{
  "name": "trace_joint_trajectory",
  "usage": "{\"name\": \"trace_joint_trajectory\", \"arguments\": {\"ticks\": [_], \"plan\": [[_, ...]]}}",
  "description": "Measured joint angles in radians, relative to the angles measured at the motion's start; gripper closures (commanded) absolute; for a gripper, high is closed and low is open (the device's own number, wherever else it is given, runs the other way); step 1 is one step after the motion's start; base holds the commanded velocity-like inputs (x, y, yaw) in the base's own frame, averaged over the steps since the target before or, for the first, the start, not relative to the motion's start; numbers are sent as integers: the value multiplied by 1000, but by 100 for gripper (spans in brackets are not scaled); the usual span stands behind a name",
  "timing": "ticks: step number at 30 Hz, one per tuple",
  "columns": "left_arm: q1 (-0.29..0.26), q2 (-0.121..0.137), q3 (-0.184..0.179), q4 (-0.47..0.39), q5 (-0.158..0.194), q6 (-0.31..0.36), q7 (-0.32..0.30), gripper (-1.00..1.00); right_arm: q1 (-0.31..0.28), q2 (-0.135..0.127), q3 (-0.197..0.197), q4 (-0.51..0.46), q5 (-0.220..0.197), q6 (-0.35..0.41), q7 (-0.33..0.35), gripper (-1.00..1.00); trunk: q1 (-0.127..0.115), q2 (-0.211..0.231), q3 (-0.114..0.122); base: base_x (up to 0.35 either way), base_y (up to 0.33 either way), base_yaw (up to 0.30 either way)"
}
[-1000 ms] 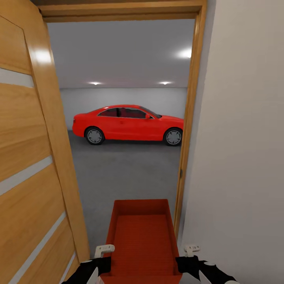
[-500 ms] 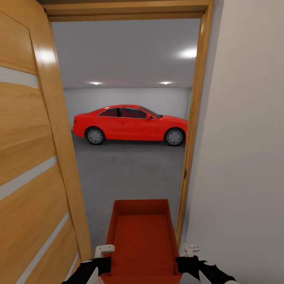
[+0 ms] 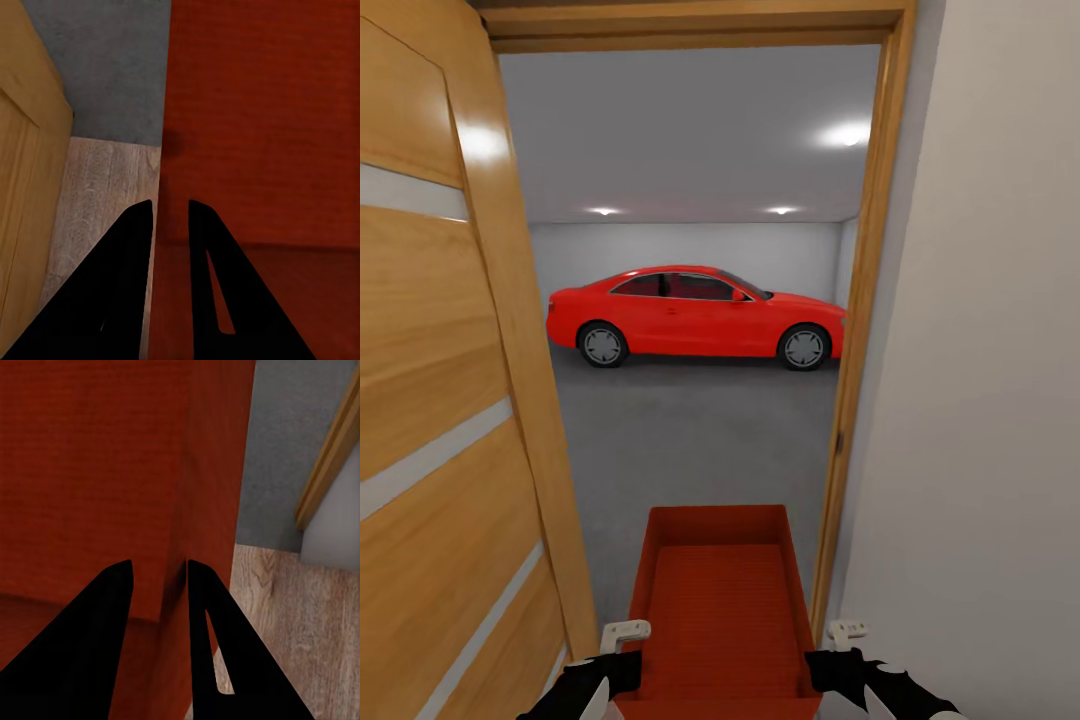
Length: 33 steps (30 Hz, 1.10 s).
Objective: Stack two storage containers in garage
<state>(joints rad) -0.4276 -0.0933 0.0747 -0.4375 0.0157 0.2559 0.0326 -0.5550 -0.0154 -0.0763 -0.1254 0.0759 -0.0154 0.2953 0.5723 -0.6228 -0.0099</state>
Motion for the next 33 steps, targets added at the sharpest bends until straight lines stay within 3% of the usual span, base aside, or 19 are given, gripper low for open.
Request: {"name": "trace_joint_trajectory", "arguments": {"ticks": [14, 33], "plan": [[0, 0, 0, 0, 0, 1, 0, 100, 0, 0, 0, 0, 0, 1, 0, 100, 0, 0, 0, 0, 0, -93], [0, 0, 0, 0, 0, 1, 0, 100, 0, 0, 0, 0, 0, 1, 0, 100, 0, 0, 0, 0, 21, -5]]}}
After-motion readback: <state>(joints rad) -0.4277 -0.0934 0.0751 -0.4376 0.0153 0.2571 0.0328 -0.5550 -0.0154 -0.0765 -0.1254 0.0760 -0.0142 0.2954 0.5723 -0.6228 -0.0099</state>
